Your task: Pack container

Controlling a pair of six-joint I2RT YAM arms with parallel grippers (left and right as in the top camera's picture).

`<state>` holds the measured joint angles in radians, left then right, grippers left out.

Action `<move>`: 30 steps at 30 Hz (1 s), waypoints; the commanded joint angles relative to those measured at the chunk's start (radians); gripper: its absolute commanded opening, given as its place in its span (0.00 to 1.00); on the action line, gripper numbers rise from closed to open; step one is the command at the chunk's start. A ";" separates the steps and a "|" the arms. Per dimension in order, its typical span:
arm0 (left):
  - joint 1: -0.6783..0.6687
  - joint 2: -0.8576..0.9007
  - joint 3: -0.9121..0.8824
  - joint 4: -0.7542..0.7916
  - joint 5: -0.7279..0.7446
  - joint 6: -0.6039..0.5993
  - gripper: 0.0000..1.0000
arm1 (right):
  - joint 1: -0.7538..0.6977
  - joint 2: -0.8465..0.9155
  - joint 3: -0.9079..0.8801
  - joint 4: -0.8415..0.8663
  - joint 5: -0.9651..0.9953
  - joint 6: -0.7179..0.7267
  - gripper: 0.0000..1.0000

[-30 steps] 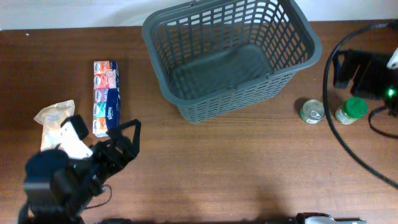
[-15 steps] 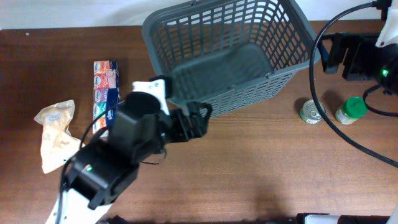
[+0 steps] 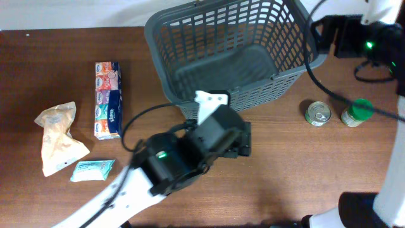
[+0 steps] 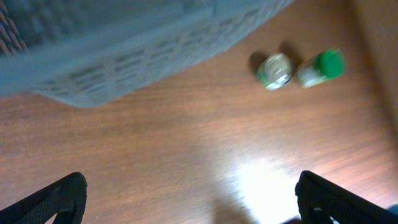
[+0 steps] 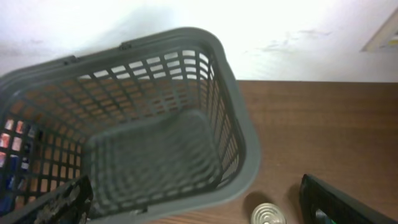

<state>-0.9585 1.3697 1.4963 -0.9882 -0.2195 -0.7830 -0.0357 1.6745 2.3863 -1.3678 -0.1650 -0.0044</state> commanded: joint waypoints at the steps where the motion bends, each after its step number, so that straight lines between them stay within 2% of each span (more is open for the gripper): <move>1: -0.014 0.080 0.017 -0.023 -0.043 -0.009 0.99 | 0.002 0.023 0.010 0.015 -0.062 -0.060 0.99; 16: -0.014 0.301 0.017 -0.042 -0.009 -0.009 0.99 | 0.002 0.038 0.005 0.106 -0.116 -0.070 0.99; 23: -0.014 0.317 0.017 -0.046 -0.001 -0.009 0.99 | 0.002 0.085 0.006 0.108 -0.118 -0.066 0.99; 27: -0.014 0.317 0.017 -0.050 0.022 -0.008 0.99 | 0.002 0.113 0.006 0.109 -0.184 -0.067 0.99; 29: -0.014 0.317 0.018 -0.053 0.022 0.029 1.00 | 0.002 0.122 0.006 0.108 -0.211 -0.068 0.99; 30: -0.014 0.317 0.018 -0.054 0.022 0.046 0.96 | 0.002 0.126 0.006 0.108 -0.214 -0.071 0.99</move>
<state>-0.9695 1.6794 1.4963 -1.0351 -0.2127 -0.7795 -0.0357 1.7813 2.3863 -1.2625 -0.3149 -0.0643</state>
